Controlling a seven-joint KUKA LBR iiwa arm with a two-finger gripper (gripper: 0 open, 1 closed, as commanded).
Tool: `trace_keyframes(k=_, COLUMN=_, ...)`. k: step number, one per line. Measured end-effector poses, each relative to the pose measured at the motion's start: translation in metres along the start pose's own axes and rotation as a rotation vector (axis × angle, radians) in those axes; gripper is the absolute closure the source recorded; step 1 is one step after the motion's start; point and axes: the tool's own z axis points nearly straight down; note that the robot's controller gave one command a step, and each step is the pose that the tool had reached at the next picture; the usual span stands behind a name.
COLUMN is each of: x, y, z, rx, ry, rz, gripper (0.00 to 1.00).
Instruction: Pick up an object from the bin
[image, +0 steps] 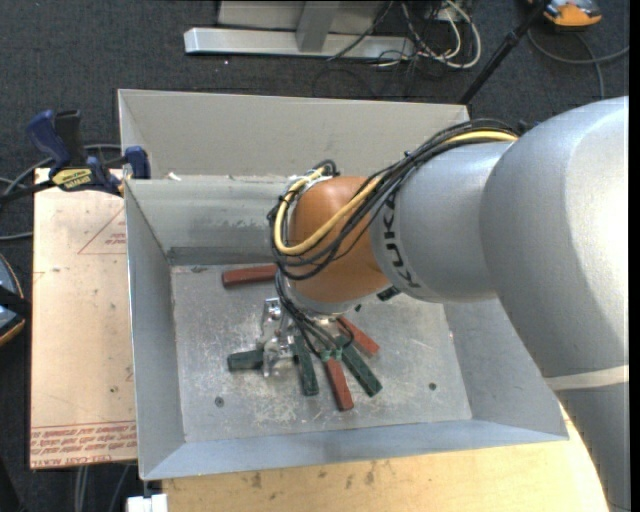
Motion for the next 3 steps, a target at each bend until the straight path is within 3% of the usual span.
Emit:
trace_keyframes(k=1, x=0.0016, y=-0.001, z=0.0027, rx=0.001, ry=0.003, rz=0.001, gripper=0.0)
trace_keyframes(k=2, x=0.0003, y=-0.0002, z=0.0002, rx=0.0, ry=0.001, rz=0.0, gripper=1.0)
trace_keyframes(k=3, x=0.0003, y=-0.0002, z=0.0002, rx=0.0, ry=0.001, rz=0.0, gripper=1.0)
